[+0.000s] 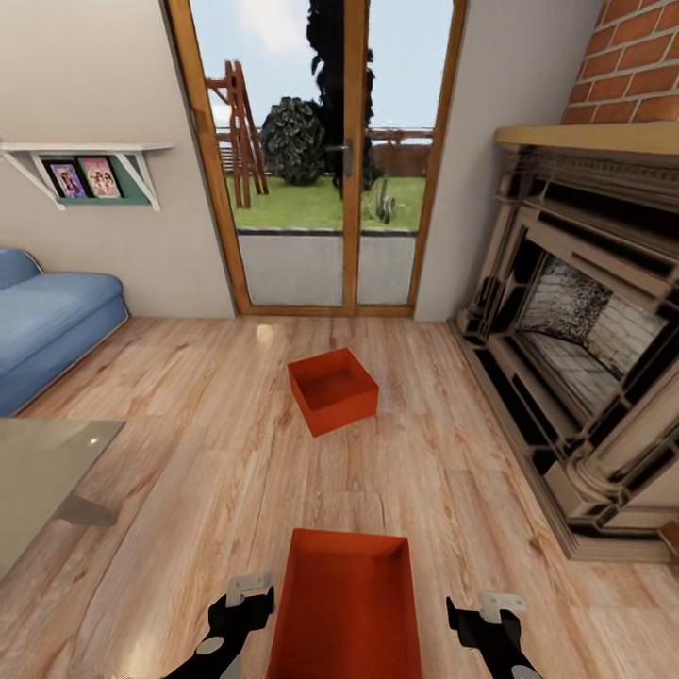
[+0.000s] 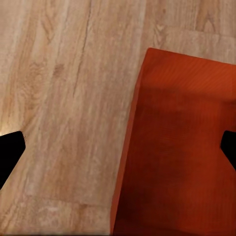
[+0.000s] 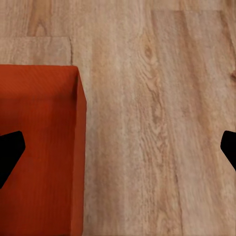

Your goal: Move the two storage containers from the living room to the garage. In the garage, place one container on the floor and stack the other container on top of it (either order is fine).

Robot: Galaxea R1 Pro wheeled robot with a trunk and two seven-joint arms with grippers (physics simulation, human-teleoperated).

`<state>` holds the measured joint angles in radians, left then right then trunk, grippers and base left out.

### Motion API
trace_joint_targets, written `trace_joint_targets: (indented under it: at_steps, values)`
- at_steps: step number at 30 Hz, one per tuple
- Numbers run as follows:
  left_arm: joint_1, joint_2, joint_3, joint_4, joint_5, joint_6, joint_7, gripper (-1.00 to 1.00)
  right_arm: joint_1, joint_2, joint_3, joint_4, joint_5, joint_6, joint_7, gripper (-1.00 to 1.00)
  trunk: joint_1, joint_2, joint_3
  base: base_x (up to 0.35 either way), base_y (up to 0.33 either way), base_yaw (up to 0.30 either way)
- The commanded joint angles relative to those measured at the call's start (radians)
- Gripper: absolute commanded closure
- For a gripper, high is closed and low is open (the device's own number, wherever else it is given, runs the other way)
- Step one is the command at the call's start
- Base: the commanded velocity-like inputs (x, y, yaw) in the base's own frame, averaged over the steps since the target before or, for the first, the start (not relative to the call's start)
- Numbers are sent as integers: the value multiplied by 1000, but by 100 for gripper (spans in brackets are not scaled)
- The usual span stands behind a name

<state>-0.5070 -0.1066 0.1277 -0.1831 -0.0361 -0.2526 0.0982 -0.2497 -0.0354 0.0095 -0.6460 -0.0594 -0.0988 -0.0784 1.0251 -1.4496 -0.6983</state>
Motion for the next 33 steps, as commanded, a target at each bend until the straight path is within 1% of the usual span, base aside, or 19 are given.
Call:
trace_joint_targets:
  at_steps: [1,7,11,18,22,31,32,33]
  values:
    - [-1,-1,6,1,-4,-4,2,-100,0,0,1,-1,-7,-4,-2,-100,0,0,-2,0,0,137]
    - [-1,-6,6,1,-4,-2,3,-100,0,0,0,0,-14,-4,-1,-100,0,0,-11,0,0,114]
    - [-1,-7,6,1,-4,-1,3,-100,0,0,2,3,-8,-4,-6,-100,0,0,-18,0,0,74]
    - [-1,-7,5,1,-4,2,3,-100,0,-1,4,5,-5,-7,-7,-100,0,0,-29,0,0,14]
    - [-1,-8,6,1,-4,2,3,-100,0,-1,4,5,-4,-22,-7,-100,0,0,-35,0,0,0]
    - [-1,-8,4,-2,-5,2,6,-100,0,-1,6,9,-9,-26,-6,-100,0,0,-37,0,0,0]
    - [-1,-9,3,-3,-6,1,6,-100,0,-1,6,11,-11,-27,-5,-100,0,0,-37,0,0,0]
    - [-1,-11,-9,-3,-6,1,7,-100,0,-1,6,13,-14,-27,-3,-100,0,0,-37,0,0,0]
